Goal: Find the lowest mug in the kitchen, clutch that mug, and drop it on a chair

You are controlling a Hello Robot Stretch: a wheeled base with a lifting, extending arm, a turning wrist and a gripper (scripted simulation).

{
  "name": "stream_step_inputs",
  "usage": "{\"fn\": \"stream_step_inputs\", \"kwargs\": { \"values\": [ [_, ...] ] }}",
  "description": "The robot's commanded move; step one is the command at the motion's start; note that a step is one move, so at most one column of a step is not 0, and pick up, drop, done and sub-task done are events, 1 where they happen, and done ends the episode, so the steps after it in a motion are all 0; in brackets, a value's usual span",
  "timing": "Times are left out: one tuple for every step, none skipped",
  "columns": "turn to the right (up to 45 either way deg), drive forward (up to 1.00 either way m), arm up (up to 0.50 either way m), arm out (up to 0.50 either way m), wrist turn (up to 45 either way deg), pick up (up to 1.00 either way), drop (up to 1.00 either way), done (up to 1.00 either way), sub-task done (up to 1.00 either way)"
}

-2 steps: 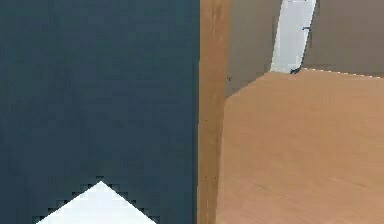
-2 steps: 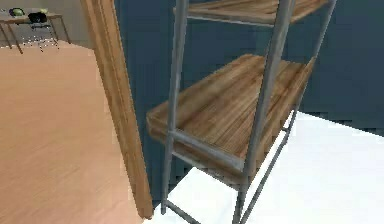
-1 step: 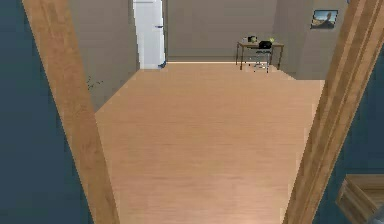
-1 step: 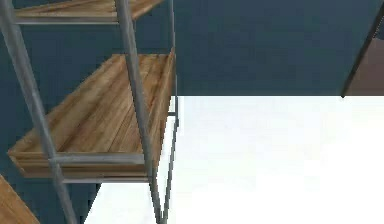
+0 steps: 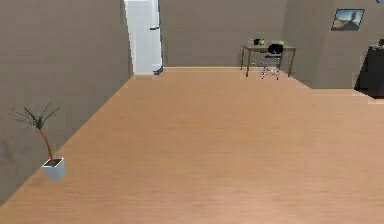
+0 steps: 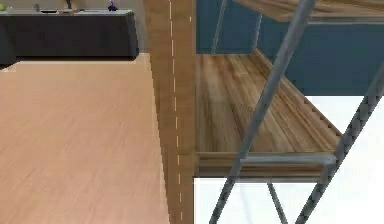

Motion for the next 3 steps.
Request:
{"fn": "stream_step_inputs", "kwargs": {
  "values": [
    [39.0,0.0,0.0,0.0,0.0,0.0,0.0,0.0,0.0],
    [0.0,0.45,0.0,0.0,0.0,0.0,0.0,0.0,0.0],
    [15.0,0.0,0.0,0.0,0.0,0.0,0.0,0.0,0.0]
  ]
}}
